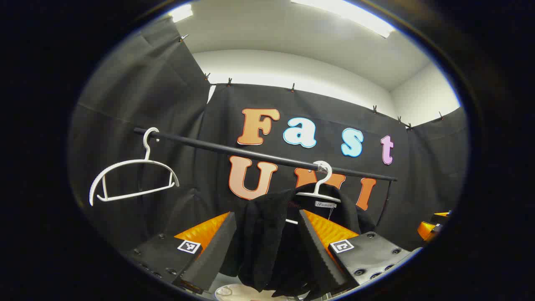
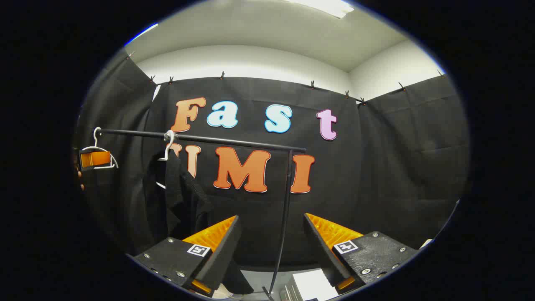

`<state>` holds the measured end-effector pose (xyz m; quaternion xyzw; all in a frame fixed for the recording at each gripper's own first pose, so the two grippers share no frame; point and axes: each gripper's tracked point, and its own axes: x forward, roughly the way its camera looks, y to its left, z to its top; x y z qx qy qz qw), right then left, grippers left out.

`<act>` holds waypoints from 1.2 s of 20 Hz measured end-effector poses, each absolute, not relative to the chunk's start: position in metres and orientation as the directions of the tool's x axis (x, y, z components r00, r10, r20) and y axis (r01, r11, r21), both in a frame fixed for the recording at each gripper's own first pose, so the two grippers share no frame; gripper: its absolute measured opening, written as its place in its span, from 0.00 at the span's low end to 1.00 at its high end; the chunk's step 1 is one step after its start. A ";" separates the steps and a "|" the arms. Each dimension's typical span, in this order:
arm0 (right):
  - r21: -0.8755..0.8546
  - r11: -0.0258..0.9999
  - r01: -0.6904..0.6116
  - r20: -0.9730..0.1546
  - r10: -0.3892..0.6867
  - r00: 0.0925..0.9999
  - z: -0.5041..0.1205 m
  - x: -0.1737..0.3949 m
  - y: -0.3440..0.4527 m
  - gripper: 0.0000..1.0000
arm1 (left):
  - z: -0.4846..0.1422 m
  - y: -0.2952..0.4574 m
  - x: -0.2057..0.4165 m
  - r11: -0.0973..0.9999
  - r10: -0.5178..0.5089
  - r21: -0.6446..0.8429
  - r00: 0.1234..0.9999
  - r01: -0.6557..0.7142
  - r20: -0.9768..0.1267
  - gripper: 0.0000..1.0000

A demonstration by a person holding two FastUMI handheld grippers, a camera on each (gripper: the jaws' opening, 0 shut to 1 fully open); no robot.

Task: Grasp the clothes on the hanger with both hands and then place them into the laundry hamper below.

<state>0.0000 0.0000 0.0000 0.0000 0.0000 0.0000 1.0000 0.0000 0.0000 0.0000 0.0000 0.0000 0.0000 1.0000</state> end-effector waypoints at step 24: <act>0.017 0.996 0.088 -0.053 -0.087 0.995 -0.014 0.009 0.046 0.92 | 0.005 0.038 0.031 0.998 -0.063 0.026 0.998 0.063 -0.012 0.93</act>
